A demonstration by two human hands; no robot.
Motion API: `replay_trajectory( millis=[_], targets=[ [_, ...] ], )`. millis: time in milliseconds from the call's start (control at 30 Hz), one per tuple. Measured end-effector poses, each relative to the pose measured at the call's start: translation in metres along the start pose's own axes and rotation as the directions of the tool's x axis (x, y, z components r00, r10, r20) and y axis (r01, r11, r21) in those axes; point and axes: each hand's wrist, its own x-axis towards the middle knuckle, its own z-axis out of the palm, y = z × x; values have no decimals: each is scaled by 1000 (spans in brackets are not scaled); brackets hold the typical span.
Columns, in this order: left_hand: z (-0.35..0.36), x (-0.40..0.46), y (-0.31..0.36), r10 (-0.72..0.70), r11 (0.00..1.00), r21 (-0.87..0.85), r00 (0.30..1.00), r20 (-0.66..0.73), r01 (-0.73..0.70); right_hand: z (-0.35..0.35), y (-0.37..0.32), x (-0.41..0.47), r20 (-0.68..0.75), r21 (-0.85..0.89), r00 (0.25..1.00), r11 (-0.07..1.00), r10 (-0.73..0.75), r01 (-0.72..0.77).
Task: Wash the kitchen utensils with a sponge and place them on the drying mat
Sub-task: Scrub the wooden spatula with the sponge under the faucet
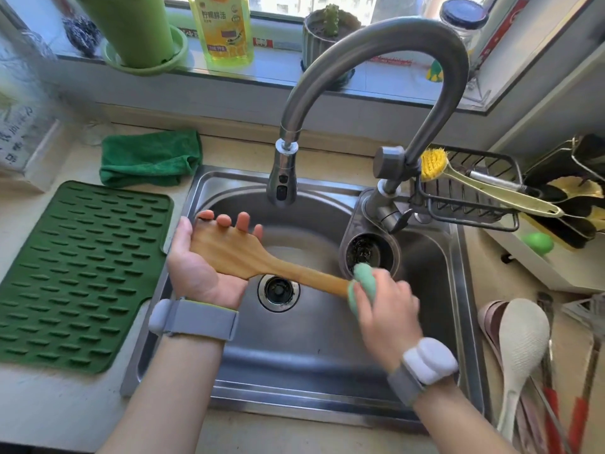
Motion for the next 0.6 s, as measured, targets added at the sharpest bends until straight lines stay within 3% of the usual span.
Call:
replay_trajectory(
  millis=[33, 100, 167, 267, 367, 433, 533, 600],
  targets=[
    [-1, 1, 0, -2, 1000, 14, 1000, 11, 2, -1, 10, -3, 38, 38, 996, 996, 83, -85],
    [-3, 0, -6, -33, 999, 39, 999, 12, 32, 3, -10, -4, 35, 128, 997, 989, 74, -78],
    [0, -2, -19, -74, 996, 59, 997, 25, 73, 12, -55, -3, 2, 179, 994, 978, -109, 107],
    [5, -5, -27, -98, 995, 39, 993, 67, 96, 12, -87, -2, -58, 77, 948, 945, -314, 318],
    [3, -5, -17, -91, 995, 48, 992, 91, 87, -1, -42, 6, -21, -32, 994, 994, -108, 107],
    [2, -6, -18, -120, 991, 63, 988, 102, 114, -10, -35, 7, 151, 95, 988, 995, -28, 13],
    [3, -11, -26, -162, 987, 33, 978, 135, 159, -13, -70, 6, 223, 263, 942, 946, -250, 189],
    [2, -11, -26, -156, 988, 6, 974, 164, 157, -24, -82, 12, 271, 374, 911, 906, -311, 198]
  ],
)
